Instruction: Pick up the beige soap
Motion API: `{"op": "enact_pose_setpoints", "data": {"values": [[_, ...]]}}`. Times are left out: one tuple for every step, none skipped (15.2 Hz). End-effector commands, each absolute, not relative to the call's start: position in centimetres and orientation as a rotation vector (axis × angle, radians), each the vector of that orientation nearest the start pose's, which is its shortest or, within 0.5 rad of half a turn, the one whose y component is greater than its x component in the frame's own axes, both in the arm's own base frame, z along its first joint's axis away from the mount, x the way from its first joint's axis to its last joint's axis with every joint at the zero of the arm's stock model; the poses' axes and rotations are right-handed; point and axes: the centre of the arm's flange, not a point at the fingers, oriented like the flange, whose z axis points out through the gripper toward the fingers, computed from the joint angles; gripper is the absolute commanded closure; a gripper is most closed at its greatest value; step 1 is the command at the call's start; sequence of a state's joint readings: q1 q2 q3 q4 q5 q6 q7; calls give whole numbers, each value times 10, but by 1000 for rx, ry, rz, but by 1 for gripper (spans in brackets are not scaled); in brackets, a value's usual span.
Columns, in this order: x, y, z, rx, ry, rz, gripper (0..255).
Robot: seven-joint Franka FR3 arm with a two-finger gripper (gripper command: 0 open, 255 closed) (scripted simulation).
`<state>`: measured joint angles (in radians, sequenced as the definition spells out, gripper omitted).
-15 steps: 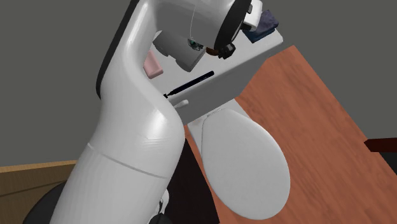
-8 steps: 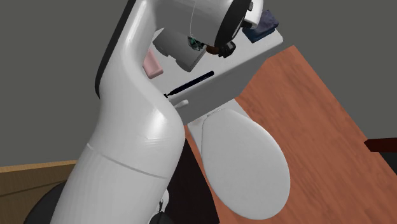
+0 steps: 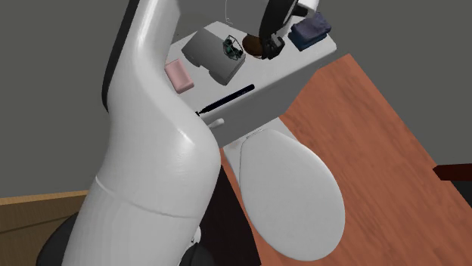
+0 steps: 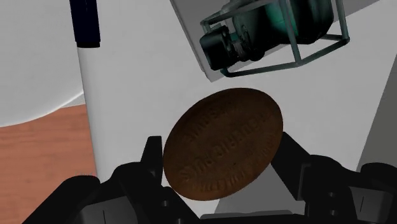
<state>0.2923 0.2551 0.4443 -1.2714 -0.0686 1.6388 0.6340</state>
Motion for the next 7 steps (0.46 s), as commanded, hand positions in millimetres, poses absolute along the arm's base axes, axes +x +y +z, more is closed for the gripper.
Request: {"op": "enact_pose_setpoints", "data": {"values": [[500,389,645,-3021,-125,-122,255],[500,389,650,-3021,-125,-122,255],[500,389,655,-3021,-125,-122,255],[500,389,660,-3021,-125,-122,255],[500,389,666,-3021,-125,-122,255],[500,389,667,-3021,-125,-122,255],[500,389,666,-3021,-124,-122,255]]}}
